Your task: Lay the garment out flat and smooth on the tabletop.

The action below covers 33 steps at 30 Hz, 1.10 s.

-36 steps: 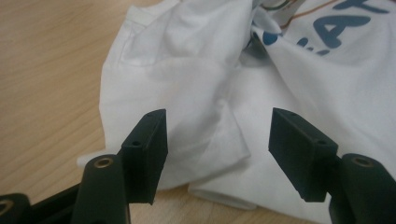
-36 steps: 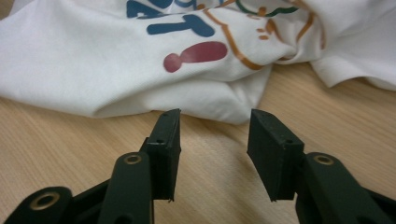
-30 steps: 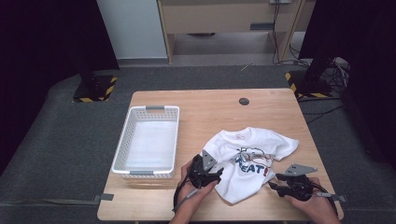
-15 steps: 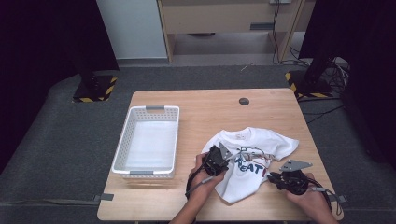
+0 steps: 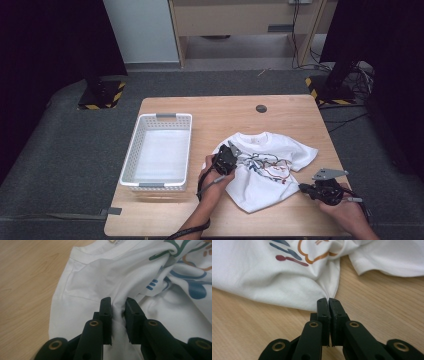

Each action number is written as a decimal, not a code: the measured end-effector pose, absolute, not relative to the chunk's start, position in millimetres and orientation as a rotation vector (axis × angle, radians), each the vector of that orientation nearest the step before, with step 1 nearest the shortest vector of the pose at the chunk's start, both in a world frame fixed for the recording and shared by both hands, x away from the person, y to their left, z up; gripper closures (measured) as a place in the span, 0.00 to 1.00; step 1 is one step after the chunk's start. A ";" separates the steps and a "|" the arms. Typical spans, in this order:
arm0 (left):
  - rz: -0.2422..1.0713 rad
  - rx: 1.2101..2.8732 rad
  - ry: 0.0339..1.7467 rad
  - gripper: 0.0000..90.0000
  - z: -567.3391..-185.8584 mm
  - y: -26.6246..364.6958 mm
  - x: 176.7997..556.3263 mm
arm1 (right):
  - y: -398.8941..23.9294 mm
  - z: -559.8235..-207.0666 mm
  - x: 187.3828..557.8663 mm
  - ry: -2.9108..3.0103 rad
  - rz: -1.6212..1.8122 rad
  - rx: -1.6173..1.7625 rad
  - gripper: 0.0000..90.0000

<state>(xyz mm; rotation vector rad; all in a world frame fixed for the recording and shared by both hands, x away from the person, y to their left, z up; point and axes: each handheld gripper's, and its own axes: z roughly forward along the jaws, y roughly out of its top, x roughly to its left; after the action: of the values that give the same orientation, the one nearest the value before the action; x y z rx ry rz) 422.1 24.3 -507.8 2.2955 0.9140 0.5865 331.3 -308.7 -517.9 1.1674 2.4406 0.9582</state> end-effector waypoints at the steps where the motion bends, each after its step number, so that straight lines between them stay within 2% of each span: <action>1: 0.587 2.298 0.920 0.85 -508.2 24.6 425.2 | -310.6 -518.6 333.8 2.440 0.956 1.174 0.98; 9: 0.619 2.307 0.953 0.80 -512.2 28.4 446.7 | -311.3 -516.7 351.7 2.413 0.966 1.208 0.97; 13: 0.634 2.293 0.959 0.72 -508.7 26.0 447.3 | -308.1 -515.9 352.5 2.394 0.987 1.217 0.93; 16: 0.634 2.256 0.931 0.61 -496.8 22.5 432.7 | -309.6 -513.5 348.8 2.362 1.008 1.231 0.82; 17: 0.622 2.246 0.910 0.60 -492.0 21.2 425.9 | -311.1 -512.3 347.1 2.354 1.013 1.230 0.78; 21: 0.567 2.229 0.851 0.54 -482.3 17.7 394.1 | -318.5 -510.0 337.6 2.341 1.028 1.236 0.76; 23: 0.509 2.233 0.853 0.52 -487.2 18.6 379.0 | -320.3 -511.6 333.5 2.356 1.023 1.236 0.74; 26: 0.508 2.248 0.882 0.47 -497.7 24.0 361.5 | -320.0 -515.8 330.2 2.377 1.003 1.221 0.69; 29: 0.522 2.224 0.944 0.40 -506.9 35.0 354.8 | -316.3 -518.7 327.3 2.379 1.004 1.224 0.61; 33: 0.502 2.198 1.004 0.41 -517.0 46.8 355.8 | -309.9 -522.5 325.8 2.406 1.001 1.208 0.58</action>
<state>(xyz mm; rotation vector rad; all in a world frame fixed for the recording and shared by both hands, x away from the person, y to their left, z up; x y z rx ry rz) 355.8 46.8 -517.0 2.1981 1.0037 0.5015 325.8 -309.9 -522.5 1.2080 2.4056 1.0007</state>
